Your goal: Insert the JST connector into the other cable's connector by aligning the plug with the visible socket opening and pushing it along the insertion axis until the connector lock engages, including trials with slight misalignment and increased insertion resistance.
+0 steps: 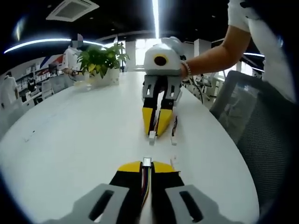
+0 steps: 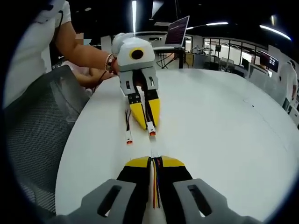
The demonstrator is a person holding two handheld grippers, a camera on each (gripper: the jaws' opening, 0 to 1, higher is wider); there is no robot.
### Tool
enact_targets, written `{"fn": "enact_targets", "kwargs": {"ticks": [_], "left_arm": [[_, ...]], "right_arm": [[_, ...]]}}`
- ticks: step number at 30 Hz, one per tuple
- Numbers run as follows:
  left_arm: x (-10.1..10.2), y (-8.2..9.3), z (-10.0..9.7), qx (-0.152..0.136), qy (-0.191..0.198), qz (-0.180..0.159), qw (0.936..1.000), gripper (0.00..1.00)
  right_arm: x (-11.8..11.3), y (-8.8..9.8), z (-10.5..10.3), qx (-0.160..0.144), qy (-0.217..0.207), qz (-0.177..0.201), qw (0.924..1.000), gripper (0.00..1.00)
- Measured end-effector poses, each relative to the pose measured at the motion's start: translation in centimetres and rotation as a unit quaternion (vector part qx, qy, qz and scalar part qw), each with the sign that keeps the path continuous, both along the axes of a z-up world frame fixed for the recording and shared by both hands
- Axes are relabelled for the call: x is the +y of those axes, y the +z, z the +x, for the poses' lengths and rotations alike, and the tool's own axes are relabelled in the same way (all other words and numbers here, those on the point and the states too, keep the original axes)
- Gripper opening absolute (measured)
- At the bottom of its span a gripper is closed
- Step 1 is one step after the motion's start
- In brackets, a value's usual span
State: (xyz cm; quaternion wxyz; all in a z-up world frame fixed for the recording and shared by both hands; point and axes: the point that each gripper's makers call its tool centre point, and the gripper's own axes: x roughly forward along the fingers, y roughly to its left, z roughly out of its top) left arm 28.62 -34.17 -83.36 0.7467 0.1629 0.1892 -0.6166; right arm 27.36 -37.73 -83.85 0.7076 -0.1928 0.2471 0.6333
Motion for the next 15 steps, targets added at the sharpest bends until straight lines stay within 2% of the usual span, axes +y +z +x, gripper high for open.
{"fn": "enact_targets", "kwargs": {"ticks": [7,15], "left_arm": [[0.0,1.5,0.2,-0.014,-0.004,0.006,0.9999,0.0],[-0.1,2.0,-0.1,-0.025,-0.011,0.009,0.9996,0.0]], "right_arm": [[0.2,1.2,0.3,-0.014,0.002,0.0,0.9999,0.04],[0.2,1.9,0.3,-0.021,0.002,-0.001,0.9998,0.04]]}}
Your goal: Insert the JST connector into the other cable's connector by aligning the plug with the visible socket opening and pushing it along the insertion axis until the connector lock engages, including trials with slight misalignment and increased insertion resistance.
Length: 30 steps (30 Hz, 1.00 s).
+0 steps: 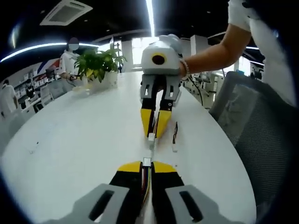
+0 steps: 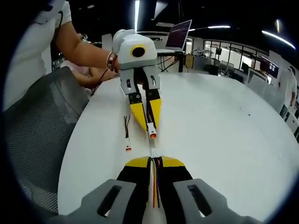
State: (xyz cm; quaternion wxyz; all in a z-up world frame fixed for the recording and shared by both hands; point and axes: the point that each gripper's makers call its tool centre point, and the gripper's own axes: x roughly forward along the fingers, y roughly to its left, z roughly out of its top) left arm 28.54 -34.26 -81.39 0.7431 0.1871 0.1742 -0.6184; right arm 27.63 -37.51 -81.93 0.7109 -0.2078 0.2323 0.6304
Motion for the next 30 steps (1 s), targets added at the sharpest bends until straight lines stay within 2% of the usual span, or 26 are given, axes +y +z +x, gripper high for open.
{"fn": "enact_targets", "kwargs": {"ticks": [30], "left_arm": [[-0.7,0.2,-0.6,-0.006,-0.012,-0.002,0.9999,0.0]], "right_arm": [[1.2,0.5,-0.2,-0.014,0.016,-0.004,0.9998,0.04]]}}
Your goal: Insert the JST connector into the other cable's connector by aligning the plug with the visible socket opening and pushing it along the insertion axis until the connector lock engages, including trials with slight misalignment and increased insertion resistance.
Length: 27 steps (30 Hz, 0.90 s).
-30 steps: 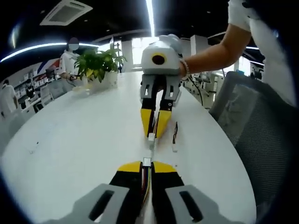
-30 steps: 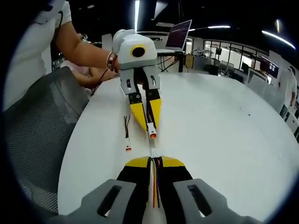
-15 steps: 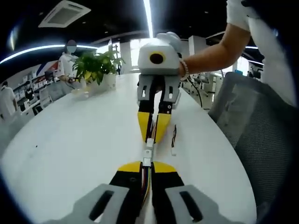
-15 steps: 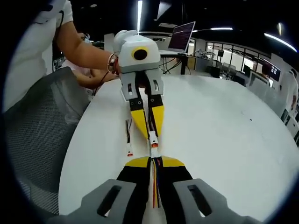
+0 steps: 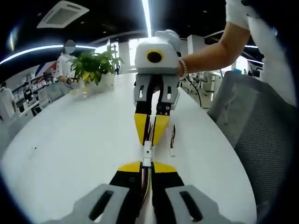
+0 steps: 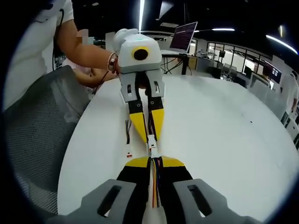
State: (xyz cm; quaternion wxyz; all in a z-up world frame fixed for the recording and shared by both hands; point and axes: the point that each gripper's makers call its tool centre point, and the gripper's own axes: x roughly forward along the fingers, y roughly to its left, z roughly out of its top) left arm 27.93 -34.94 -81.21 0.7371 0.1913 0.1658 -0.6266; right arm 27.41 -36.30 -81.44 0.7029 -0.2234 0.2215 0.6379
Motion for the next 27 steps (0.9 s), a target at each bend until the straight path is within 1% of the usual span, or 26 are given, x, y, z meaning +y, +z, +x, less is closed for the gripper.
{"fn": "enact_targets", "kwargs": {"ticks": [10,11,20,21,23,27], "left_arm": [[0.12,-0.27,0.25,0.011,0.014,0.003,0.9998,0.0],[0.12,-0.3,0.2,0.016,0.014,0.002,0.9998,0.0],[-0.03,-0.03,-0.01,0.009,0.006,0.005,0.9999,0.0],[-0.15,0.12,-0.06,0.006,0.003,0.005,1.0,0.0],[-0.2,0.01,-0.07,-0.004,-0.005,0.016,0.9999,0.0],[-0.16,0.14,-0.08,-0.005,-0.006,0.015,0.9999,0.0]], "right_arm": [[0.17,0.02,0.03,-0.011,0.005,-0.011,0.9999,0.04],[0.17,-0.03,0.07,-0.014,0.006,-0.014,0.9998,0.04],[0.53,-0.01,-0.14,-0.018,0.018,-0.021,0.9995,0.04],[0.67,0.06,-0.17,-0.02,0.022,-0.021,0.9993,0.04],[0.77,-0.03,-0.16,-0.026,0.028,-0.03,0.9988,0.04],[0.67,0.04,-0.13,-0.024,0.029,-0.031,0.9988,0.04]]}}
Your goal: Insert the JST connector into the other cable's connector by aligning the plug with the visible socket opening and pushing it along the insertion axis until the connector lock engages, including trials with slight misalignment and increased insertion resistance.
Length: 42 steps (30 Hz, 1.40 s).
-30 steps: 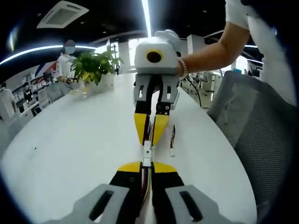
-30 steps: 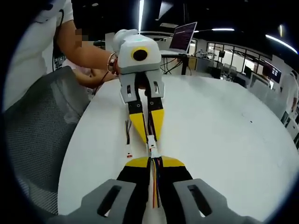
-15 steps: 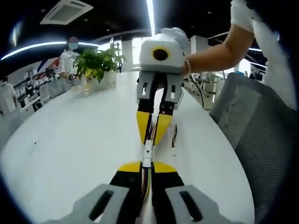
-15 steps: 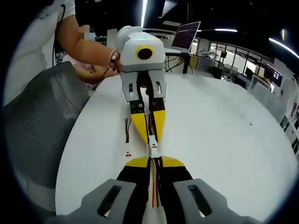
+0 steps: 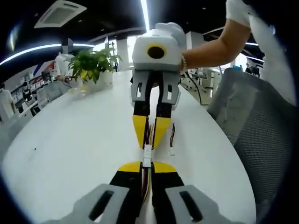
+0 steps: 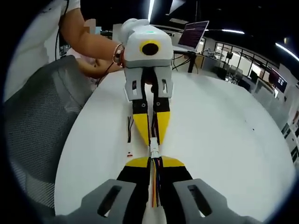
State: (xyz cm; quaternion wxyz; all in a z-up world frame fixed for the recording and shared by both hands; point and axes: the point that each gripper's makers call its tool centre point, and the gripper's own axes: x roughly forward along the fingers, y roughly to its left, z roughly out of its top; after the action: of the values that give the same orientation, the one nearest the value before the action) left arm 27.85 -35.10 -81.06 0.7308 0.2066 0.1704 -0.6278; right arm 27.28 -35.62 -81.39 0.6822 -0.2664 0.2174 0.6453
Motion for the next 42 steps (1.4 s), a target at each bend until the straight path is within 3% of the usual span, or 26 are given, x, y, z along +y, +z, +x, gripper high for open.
{"fn": "enact_targets", "kwargs": {"ticks": [10,12,13,34,42], "left_arm": [[-0.3,-0.2,-0.2,0.0,-0.006,0.005,1.0,0.0],[-0.3,-0.1,0.1,-0.005,0.001,0.005,1.0,0.0],[-0.2,-0.1,0.1,0.0,0.002,0.004,1.0,0.0],[-0.6,0.2,0.8,0.005,-0.001,0.003,1.0,0.0],[-1.2,-0.6,1.9,0.014,-0.001,0.014,0.9998,0.0]], "right_arm": [[0.8,1.3,0.1,0.002,-0.001,0.031,0.9995,0.04],[0.7,0.8,0.2,-0.01,0.007,0.012,0.9999,0.04],[0.7,0.6,0.1,0.0,0.006,0.01,0.9999,0.04],[0.2,0.6,0.7,-0.006,0.002,0.018,0.9998,0.04],[-0.4,-0.3,1.8,0.0,-0.011,0.014,0.9998,0.04]]}}
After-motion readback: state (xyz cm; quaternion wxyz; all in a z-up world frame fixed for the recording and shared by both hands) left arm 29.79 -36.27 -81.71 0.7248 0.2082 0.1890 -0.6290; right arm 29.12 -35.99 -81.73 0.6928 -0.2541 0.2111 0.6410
